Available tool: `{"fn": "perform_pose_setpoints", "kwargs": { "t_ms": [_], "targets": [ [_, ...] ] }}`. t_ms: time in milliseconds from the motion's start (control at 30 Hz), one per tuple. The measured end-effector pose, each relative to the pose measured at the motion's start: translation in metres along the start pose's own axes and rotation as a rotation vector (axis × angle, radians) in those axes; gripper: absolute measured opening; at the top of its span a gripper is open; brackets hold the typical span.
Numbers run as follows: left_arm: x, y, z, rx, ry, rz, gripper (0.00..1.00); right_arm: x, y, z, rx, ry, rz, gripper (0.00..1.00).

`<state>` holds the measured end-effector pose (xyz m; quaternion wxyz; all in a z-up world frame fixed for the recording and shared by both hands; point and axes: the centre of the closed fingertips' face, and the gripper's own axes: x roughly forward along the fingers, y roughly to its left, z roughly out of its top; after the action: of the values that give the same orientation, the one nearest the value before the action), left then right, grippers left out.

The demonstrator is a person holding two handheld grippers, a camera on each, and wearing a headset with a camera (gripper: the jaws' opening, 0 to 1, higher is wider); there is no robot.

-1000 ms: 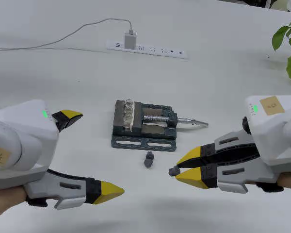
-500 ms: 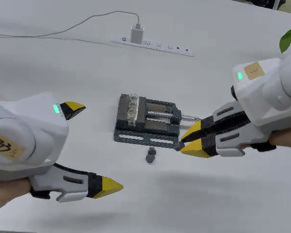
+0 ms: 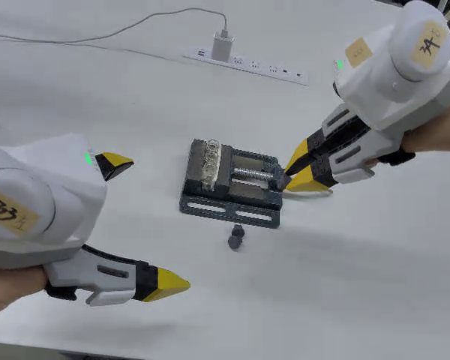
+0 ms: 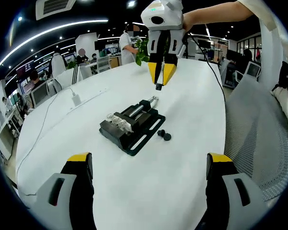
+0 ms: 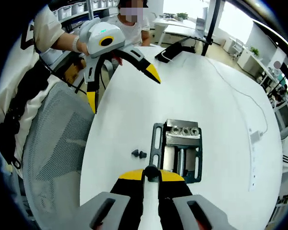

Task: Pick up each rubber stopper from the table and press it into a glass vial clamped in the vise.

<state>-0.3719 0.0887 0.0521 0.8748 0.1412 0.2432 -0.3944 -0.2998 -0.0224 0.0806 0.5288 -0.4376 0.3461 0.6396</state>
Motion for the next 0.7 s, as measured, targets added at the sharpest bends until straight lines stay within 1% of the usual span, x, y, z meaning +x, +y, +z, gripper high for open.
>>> {"fn": "perform_pose_setpoints", "kwargs": {
  "t_ms": [200, 333, 433, 567, 700],
  "targets": [
    [0.002, -0.001, -0.003, 0.006, 0.012, -0.009, 0.99, 0.001, -0.021, 0.007, -0.047, 0.050, 0.004, 0.06],
    [0.003, 0.001, -0.005, -0.009, 0.014, -0.011, 0.99, 0.003, -0.033, 0.013, -0.082, 0.086, 0.007, 0.06],
    [0.002, 0.002, -0.006, -0.016, 0.017, -0.015, 0.99, 0.006, -0.041, 0.022, -0.113, 0.095, 0.011, 0.06],
    [0.002, 0.003, -0.006, -0.021, 0.018, -0.019, 0.99, 0.012, -0.050, 0.033, -0.140, 0.093, 0.017, 0.06],
    [0.002, 0.004, -0.004, -0.029, 0.011, -0.018, 0.99, 0.026, -0.064, 0.042, -0.172, 0.102, 0.023, 0.05]
  ]
}}
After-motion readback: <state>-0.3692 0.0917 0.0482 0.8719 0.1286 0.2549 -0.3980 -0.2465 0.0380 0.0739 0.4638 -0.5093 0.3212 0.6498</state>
